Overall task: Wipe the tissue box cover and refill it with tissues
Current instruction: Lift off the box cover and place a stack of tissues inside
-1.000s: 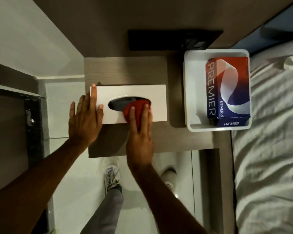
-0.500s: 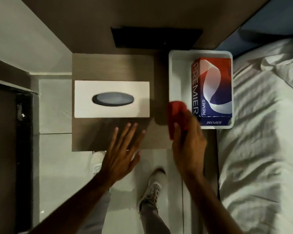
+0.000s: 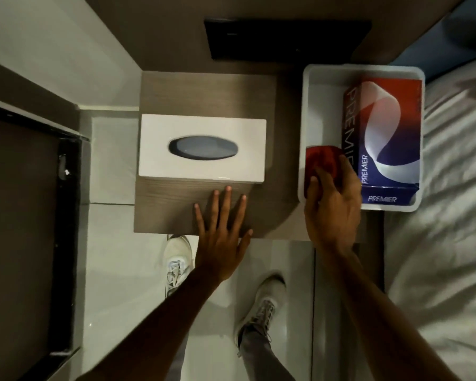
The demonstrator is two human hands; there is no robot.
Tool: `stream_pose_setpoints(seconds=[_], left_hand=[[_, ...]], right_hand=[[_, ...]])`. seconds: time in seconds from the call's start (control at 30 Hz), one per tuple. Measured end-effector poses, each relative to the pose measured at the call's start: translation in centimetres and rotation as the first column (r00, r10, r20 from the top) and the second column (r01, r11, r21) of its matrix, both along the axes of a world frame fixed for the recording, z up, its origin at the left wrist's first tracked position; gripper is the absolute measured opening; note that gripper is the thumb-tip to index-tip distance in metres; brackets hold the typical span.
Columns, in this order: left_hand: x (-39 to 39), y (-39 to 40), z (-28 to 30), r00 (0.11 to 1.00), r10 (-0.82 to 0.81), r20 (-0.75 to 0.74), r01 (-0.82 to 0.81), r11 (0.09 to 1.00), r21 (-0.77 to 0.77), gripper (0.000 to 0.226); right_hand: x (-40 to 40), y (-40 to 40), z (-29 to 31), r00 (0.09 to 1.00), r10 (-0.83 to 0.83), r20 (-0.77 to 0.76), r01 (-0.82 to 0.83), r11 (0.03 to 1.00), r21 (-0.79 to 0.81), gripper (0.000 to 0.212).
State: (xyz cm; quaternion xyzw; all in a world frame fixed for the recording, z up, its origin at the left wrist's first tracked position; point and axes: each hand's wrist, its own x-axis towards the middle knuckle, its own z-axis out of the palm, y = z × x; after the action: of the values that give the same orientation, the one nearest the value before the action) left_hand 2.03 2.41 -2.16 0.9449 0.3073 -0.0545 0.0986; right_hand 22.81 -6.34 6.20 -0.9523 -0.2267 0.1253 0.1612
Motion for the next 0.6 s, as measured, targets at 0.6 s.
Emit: stream_pose_setpoints(seconds=[0.6], left_hand=[[3.2, 19.7, 6.9, 0.580, 0.788, -0.205, -0.783, 0.470, -0.407, 0.096]], right_hand=[[-2.2, 14.9, -2.5, 0.788, -0.382, -0.482, 0.419, 0.907, -0.034, 0.092]])
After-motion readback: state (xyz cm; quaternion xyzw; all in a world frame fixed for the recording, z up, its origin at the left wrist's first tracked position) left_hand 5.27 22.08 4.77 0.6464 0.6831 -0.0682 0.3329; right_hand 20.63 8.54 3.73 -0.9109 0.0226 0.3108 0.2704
